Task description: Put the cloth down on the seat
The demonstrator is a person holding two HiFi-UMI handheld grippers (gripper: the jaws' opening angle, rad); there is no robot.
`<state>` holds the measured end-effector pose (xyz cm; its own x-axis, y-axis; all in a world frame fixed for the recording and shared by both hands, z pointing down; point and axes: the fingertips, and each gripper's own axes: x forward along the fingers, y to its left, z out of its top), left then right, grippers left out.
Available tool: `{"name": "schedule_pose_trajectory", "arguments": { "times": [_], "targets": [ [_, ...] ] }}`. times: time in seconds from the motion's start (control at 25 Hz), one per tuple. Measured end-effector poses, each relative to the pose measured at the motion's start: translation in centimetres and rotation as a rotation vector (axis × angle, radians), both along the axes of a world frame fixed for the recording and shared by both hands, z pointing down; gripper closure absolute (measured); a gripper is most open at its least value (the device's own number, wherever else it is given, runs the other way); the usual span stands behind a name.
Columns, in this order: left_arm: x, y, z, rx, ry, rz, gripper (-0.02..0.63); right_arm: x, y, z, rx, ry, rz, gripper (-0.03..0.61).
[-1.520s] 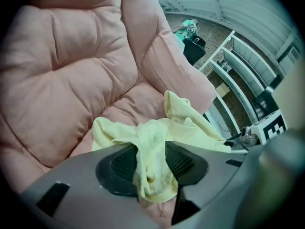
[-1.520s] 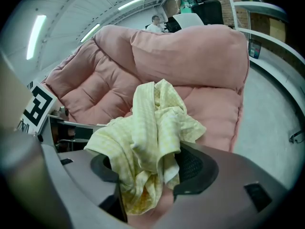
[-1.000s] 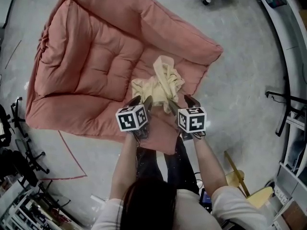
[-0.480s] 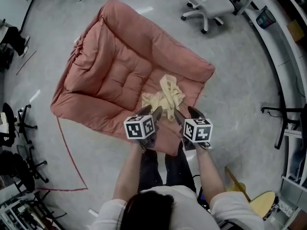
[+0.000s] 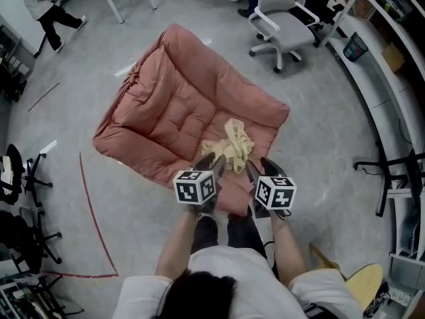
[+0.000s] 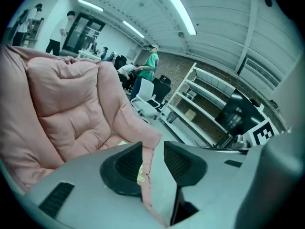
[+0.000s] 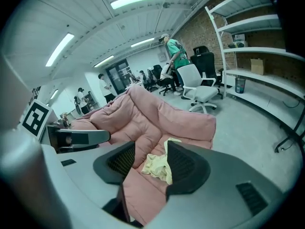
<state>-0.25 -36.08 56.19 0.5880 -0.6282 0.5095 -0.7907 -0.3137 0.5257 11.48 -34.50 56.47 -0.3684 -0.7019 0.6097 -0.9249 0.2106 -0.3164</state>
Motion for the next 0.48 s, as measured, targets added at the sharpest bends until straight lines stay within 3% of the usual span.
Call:
{"name": "schedule_pose_trajectory", "arguments": {
  "times": [0.2, 0.36, 0.48],
  "targets": [
    [0.0, 2.4, -4.0, 0.079, 0.005, 0.039, 0.498, -0.6, 2.0, -3.4, 0.079, 0.013, 0.040, 0.403],
    [-0.2, 4.0, -4.0, 0.069, -0.054, 0.069, 0.546, -1.5, 3.2, -4.4, 0.098, -0.001, 0.052, 0.418],
    [0.0, 5.4, -4.8, 0.086, -0.030, 0.085, 0.558, -2.2, 4.4, -5.2, 0.115, 0.015, 0.050, 0.487]
  ]
}}
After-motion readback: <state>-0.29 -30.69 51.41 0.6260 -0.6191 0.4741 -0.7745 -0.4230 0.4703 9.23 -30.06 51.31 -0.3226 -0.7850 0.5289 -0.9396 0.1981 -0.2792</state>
